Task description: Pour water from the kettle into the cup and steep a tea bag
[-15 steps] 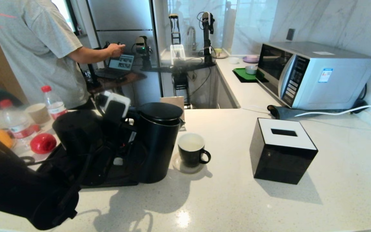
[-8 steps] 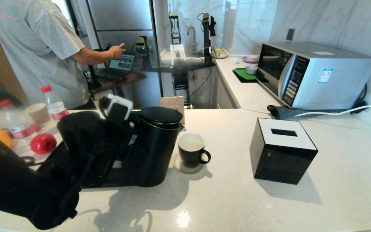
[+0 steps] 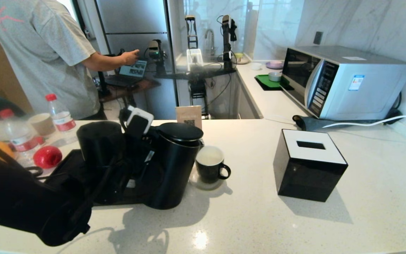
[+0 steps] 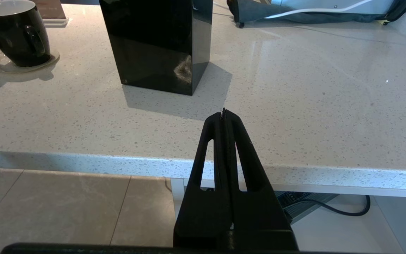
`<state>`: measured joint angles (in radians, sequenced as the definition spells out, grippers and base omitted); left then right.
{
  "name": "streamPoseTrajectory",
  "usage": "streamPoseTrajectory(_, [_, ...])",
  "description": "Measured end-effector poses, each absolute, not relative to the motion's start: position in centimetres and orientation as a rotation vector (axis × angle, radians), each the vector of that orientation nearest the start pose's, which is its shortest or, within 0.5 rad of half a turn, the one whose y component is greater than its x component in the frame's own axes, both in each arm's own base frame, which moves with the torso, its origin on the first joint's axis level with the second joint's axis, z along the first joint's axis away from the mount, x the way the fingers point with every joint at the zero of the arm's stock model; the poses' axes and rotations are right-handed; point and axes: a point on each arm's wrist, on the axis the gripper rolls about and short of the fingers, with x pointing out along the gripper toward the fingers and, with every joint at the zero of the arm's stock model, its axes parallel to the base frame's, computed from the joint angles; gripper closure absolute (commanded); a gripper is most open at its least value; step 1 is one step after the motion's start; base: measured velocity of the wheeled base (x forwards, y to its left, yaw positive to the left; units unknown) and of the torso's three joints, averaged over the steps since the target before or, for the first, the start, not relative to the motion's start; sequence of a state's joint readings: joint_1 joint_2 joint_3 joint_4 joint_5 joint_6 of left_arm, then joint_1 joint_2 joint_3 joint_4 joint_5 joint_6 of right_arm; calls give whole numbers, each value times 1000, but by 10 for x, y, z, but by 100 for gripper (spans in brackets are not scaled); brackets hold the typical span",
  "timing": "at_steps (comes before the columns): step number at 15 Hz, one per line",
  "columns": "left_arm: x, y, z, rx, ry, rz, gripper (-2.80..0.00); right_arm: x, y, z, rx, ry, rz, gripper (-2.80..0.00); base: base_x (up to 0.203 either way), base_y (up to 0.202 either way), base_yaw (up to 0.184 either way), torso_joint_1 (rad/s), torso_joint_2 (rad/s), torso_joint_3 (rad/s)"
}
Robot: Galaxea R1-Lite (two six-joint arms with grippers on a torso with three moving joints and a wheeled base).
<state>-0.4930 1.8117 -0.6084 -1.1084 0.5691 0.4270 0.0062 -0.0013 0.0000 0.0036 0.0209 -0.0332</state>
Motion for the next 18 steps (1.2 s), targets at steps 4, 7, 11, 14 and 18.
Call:
streamPoseTrajectory(4, [281, -137, 151, 514, 82, 57, 0, -23, 0, 75, -33, 1, 26, 0, 0, 0, 0, 0, 0, 0])
streamPoseTrajectory(7, [282, -137, 152, 509, 76, 62, 0, -23, 0, 75, -33, 1, 26, 0, 0, 0, 0, 0, 0, 0])
streamPoseTrajectory(11, [281, -137, 157, 495, 50, 69, 0, -23, 0, 75, -33, 1, 26, 0, 0, 0, 0, 0, 0, 0])
streamPoseTrajectory(14, [280, -135, 160, 499, 46, 73, 0, -23, 0, 75, -33, 1, 27, 0, 0, 0, 0, 0, 0, 0])
streamPoseTrajectory(18, [278, -134, 162, 536, 47, 74, 0, -23, 0, 75, -33, 1, 26, 0, 0, 0, 0, 0, 0, 0])
